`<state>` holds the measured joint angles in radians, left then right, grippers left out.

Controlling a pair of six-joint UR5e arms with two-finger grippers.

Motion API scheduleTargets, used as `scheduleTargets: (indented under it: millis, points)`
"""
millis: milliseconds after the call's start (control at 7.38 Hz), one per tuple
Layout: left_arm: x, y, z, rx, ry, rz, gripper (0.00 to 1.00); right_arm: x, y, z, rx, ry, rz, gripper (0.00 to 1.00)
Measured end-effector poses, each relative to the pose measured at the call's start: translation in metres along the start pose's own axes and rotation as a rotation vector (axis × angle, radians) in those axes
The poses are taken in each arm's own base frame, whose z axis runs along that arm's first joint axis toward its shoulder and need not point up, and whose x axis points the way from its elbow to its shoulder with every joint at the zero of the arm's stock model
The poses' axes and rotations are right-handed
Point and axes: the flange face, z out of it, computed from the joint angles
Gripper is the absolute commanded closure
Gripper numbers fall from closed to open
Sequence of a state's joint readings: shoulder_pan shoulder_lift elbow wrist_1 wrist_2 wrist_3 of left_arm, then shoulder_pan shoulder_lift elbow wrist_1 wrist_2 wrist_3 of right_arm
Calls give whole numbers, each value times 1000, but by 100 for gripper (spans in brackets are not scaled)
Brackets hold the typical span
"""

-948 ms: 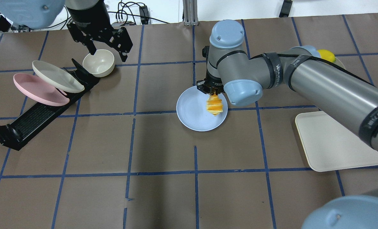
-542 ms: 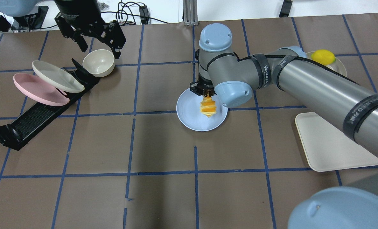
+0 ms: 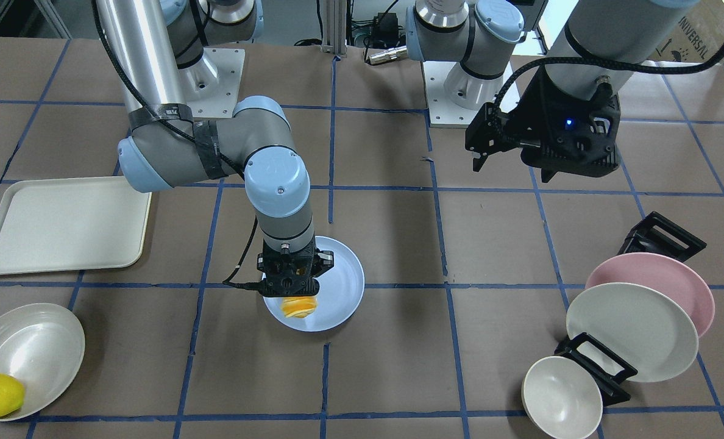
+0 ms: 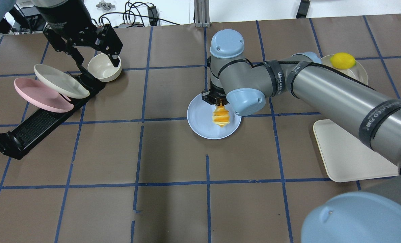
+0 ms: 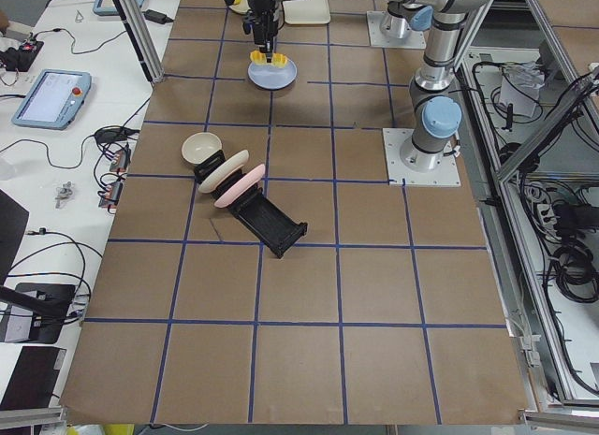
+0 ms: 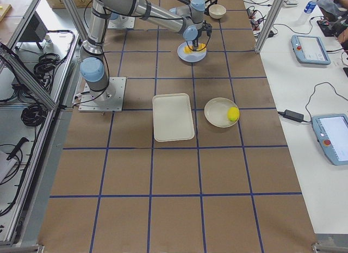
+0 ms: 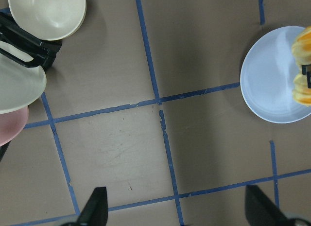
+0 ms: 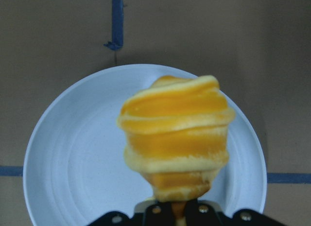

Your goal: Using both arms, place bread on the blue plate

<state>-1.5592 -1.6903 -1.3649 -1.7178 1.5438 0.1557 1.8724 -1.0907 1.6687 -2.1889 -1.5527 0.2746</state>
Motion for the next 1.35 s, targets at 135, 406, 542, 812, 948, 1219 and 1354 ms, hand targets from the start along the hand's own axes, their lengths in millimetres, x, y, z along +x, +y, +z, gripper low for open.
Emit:
scheduleTargets:
  millis: [135, 406, 542, 812, 948, 1219, 1354]
  points:
    - [0, 6, 5, -1, 0, -6, 0, -1, 1, 4, -12, -3, -1, 17]
    - [-1, 12, 7, 1, -20, -11, 0, -10, 4, 15, -30, -8, 27, 0]
    - [-2, 14, 4, 4, -33, -11, 0, -14, 5, 18, -31, -9, 53, 0]
    - [-3, 15, 4, 4, -38, -16, 0, -16, 3, 17, -27, -11, 72, 0]
    - [-2, 15, 4, 9, -37, -24, 0, -16, 2, 12, -23, -16, 76, 0]
    - [-3, 14, 3, 18, -39, -53, 0, -10, 1, -13, -4, -38, 86, 0]
    - [-3, 14, 3, 19, -40, -68, 0, 1, -1, -39, 24, -46, 96, 0]
